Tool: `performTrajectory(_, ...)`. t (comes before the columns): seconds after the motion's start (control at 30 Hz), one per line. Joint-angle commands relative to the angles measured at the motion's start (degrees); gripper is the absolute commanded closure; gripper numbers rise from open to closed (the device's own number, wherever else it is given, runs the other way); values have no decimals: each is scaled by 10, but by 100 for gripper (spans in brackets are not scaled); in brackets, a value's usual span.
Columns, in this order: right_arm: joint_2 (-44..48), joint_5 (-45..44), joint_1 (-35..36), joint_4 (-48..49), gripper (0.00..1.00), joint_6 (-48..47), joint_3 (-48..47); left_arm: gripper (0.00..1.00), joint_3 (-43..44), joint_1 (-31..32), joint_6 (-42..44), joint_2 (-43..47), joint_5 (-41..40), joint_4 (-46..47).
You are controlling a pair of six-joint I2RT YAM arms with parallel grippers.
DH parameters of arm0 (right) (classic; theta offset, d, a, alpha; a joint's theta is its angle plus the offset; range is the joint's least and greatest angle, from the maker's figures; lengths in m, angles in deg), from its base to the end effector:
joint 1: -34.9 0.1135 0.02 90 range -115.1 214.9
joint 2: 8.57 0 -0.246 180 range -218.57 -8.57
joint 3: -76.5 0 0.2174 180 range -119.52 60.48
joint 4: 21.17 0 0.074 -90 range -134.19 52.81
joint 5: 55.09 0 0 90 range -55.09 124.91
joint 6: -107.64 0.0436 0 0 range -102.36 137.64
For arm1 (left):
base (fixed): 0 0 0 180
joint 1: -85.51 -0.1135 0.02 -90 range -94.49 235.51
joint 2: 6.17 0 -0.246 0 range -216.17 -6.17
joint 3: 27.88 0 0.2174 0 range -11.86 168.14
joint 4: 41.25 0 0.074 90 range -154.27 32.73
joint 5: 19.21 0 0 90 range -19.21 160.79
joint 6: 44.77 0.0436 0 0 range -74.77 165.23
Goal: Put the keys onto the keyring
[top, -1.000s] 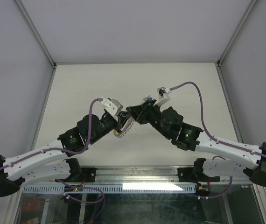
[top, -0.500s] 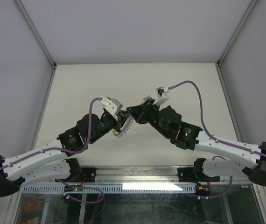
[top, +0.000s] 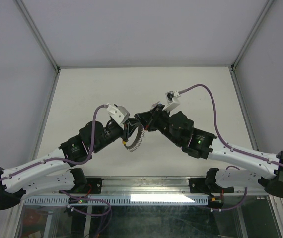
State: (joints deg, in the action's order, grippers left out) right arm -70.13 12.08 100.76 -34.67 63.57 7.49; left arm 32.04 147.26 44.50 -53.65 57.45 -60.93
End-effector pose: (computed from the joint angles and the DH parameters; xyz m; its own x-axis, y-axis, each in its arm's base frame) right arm 0.1103 0.2048 0.3460 -0.5209 0.4569 -0.7210 -0.4443 0.5762 0.6860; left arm 0.0948 -0.1551 0.3270 -0.0692 0.1026 -0.9923 0.7480 0.6635 0.0164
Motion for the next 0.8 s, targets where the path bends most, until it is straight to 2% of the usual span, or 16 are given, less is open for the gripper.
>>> performTrajectory(0.0, 10, -3, 2, 28, 100, -6, -29, 83, 15, -1, 7, 2, 51, 24)
performTrajectory(0.27, 20, -15, 1, 16, 100, -18, -28, 88, 18, -1, 17, -3, 58, 12)
performTrajectory(0.43, 26, -19, 2, 16, 100, -23, -25, 80, 20, -1, 19, -3, 61, 6)
performTrajectory(0.57, 30, -22, 1, 14, 100, -26, -24, 79, 21, -1, 20, -6, 66, 7)
performTrajectory(0.67, 34, -25, 2, 12, 100, -28, -24, 84, 23, -1, 20, -9, 69, 4)
performTrajectory(0.77, 38, -28, 1, 8, 100, -30, -23, 92, 25, -1, 20, -11, 71, 0)
